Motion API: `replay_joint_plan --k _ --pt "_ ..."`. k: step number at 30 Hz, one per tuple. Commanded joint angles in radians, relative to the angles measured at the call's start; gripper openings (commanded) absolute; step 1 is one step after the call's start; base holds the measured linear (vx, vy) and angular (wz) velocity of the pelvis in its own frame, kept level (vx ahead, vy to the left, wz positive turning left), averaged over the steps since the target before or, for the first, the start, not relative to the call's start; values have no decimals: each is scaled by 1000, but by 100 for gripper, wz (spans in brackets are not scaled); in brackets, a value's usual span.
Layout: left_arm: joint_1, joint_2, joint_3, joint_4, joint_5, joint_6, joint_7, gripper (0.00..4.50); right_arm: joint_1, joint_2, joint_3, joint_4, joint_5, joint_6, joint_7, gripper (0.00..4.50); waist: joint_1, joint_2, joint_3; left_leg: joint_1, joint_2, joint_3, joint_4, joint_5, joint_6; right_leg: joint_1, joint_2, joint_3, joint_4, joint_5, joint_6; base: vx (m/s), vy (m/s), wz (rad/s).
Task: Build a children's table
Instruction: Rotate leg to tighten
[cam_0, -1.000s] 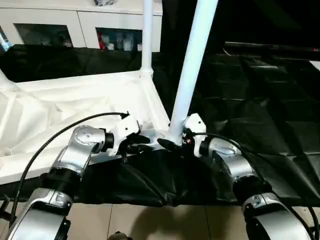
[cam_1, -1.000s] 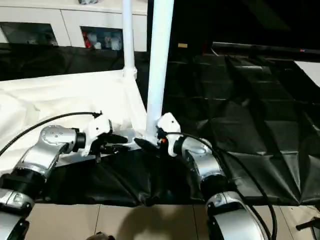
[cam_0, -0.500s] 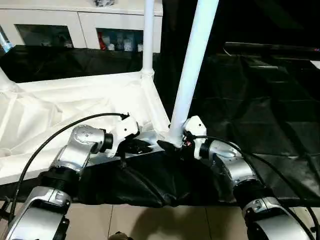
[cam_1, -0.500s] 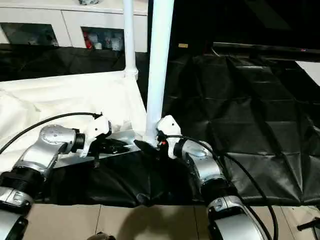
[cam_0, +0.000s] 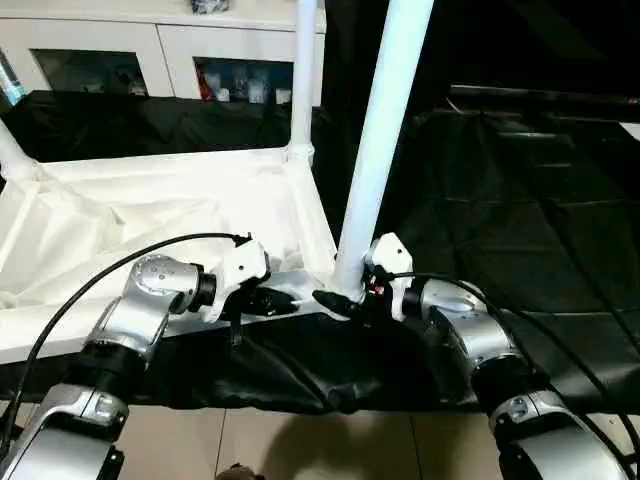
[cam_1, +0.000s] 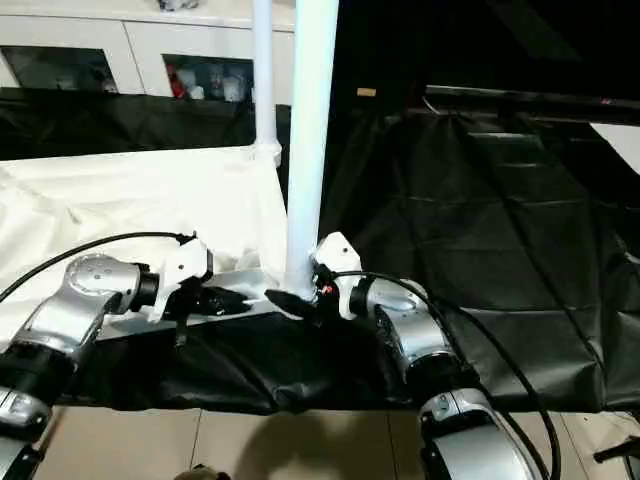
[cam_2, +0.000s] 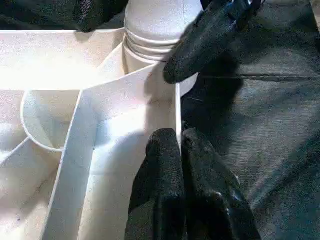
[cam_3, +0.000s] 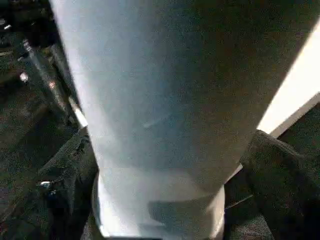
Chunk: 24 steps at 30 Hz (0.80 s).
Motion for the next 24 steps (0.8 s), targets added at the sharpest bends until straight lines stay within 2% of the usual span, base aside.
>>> replay_joint_plan --k 1,7,9,11,13,14,17,19,23,24 --pt "31 -2 -59 -26 11 26 -41 0 -19 -44 19 -1 -39 19 48 439 6 4 -57 16 61 -26 -53 -136 49 45 -100 57 -66 -7 -233 0 0 0" --pt "45 7 -67 -59 2 36 -51 0 -9 -79 49 -40 -28 38 153 439 11 -1 -60 12 58 -26 -48 -99 75 47 -97 56 -59 55 -235 0 0 0" --pt "52 12 -72 -80 -5 44 -63 0 -10 -85 52 -53 -13 53 183 404 11 0 -59 13 59 -26 -48 -106 75 46 -96 56 -61 43 -236 0 0 0" --pt "54 13 -73 -85 -7 46 -66 0 -10 -85 53 -56 -9 56 190 404 11 0 -58 14 59 -26 -49 -117 72 45 -97 56 -63 21 -235 0 0 0" --pt "62 20 -80 -111 -15 68 -74 0 -16 -84 58 -56 1 60 204 386 11 0 -58 15 60 -26 -50 -122 65 44 -97 56 -64 6 -236 0 0 0" --pt "62 21 -80 -112 -15 68 -74 0 -16 -83 58 -56 1 61 205 362 11 0 -58 15 60 -26 -50 -122 65 44 -97 56 -64 6 -236 0 0 0" --pt "62 22 -83 -114 -18 71 -73 0 -14 -79 59 -64 7 71 221 353 10 0 -60 14 58 -26 -48 -105 71 45 -96 56 -61 35 -240 0 0 0" --pt "61 22 -82 -118 -21 78 -71 0 -12 -79 62 -68 7 78 229 320 10 -1 -60 13 57 -26 -47 -100 72 46 -96 55 -60 41 -240 0 0 0" --pt "58 20 -77 -115 -23 82 -62 0 -5 -77 70 -70 5 81 233 307 10 1 -61 14 58 -26 -47 -102 71 46 -96 55 -60 39 -241 0 0 0" --pt "57 15 -68 -112 -22 90 -34 0 -2 -73 73 -67 2 83 217 284 10 1 -61 14 58 -26 -47 -101 71 45 -96 55 -59 44 -243 0 0 0"
